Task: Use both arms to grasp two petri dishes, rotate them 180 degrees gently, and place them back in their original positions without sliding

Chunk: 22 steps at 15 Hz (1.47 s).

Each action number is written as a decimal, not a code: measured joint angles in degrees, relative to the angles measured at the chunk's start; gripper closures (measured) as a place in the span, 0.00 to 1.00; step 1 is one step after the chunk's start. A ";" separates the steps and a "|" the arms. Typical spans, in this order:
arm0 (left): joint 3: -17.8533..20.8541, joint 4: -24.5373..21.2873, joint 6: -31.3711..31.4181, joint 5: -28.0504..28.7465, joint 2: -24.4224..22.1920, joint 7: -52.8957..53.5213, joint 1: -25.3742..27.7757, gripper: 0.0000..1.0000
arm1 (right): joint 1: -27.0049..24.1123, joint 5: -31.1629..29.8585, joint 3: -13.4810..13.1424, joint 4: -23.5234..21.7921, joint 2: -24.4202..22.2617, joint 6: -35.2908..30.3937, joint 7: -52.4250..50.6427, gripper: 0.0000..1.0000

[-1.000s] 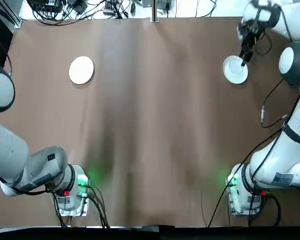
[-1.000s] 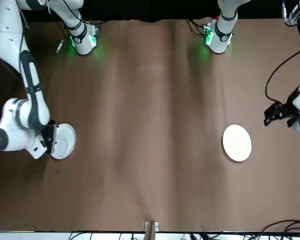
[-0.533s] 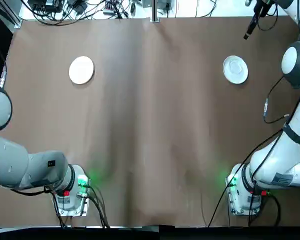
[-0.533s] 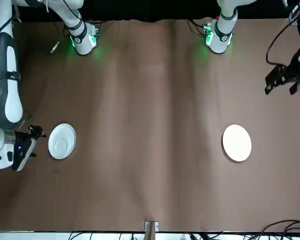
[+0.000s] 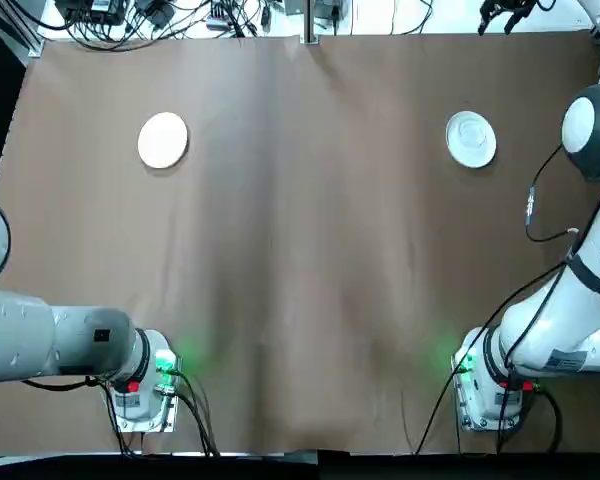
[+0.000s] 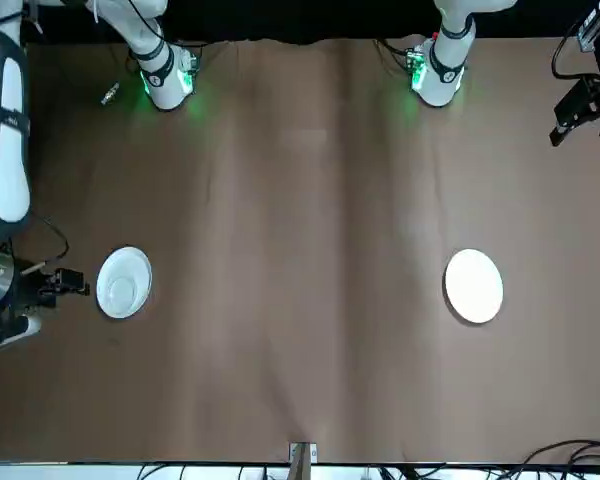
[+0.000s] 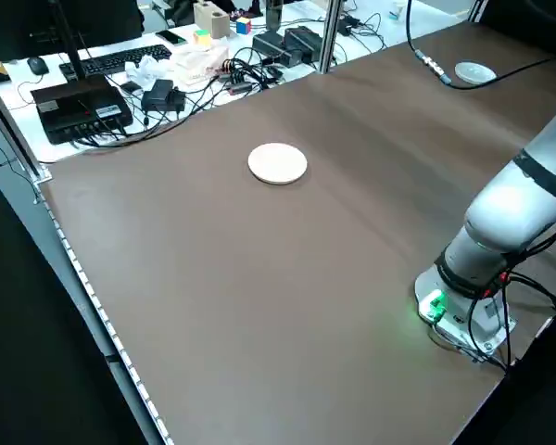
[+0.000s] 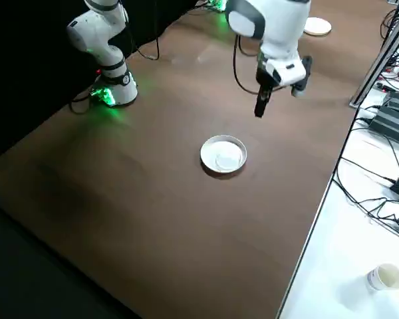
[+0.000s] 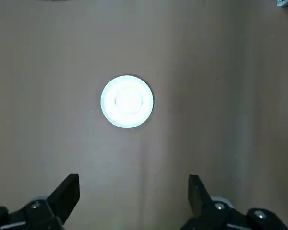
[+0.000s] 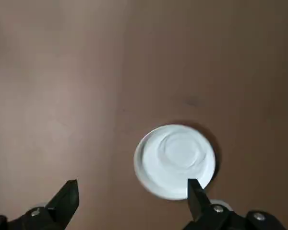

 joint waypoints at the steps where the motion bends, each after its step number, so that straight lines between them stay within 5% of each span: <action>1: -0.02 -0.11 0.14 -0.03 0.01 -0.01 -0.10 0.00 | 0.65 -0.11 -0.01 0.11 -1.07 -1.00 3.72 0.00; 11: 0.49 -5.59 5.14 -0.03 0.41 -0.07 -0.07 0.00 | 0.79 -1.51 -1.37 0.03 -17.45 -14.61 18.48 0.00; 22: 0.38 -5.26 1.36 0.44 0.41 0.66 -0.15 0.00 | -0.08 -5.31 -0.85 -6.41 -22.75 -12.63 13.79 0.00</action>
